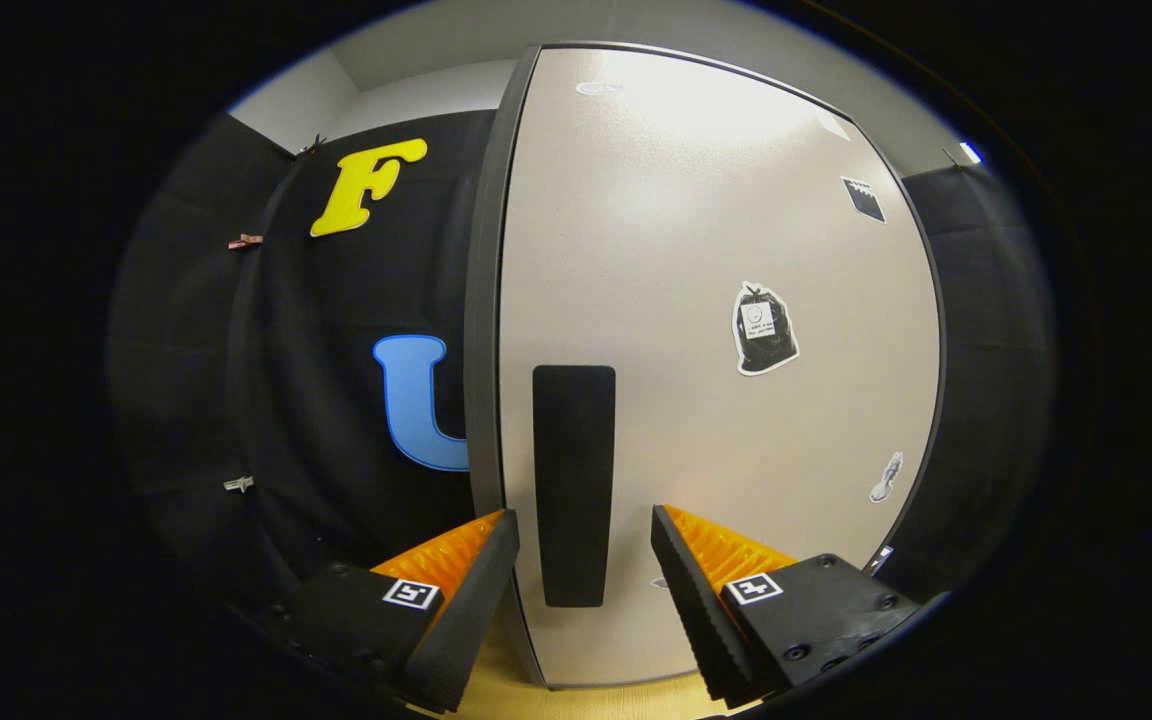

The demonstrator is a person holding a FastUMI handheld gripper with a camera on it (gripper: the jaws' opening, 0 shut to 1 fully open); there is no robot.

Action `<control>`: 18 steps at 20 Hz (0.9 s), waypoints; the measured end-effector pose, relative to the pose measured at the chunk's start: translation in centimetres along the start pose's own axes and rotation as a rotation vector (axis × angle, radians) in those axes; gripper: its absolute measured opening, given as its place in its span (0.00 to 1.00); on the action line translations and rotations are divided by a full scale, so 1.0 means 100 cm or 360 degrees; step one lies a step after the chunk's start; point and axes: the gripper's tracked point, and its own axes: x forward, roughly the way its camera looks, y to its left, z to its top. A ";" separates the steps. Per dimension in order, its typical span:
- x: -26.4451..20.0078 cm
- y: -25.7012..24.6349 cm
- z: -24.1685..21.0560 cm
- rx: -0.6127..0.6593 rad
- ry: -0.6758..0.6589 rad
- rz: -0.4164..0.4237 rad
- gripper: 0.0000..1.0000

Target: Open the shoe cabinet door, grab the shoes and put them into the shoe cabinet, then close the shoe cabinet door.

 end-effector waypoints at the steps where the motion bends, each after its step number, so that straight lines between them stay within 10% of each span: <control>1: 0.003 0.000 0.000 -0.0001 0.0001 -0.0008 0.83; 18: 0.001 0.004 -0.001 -0.0039 0.0036 0.0016 0.30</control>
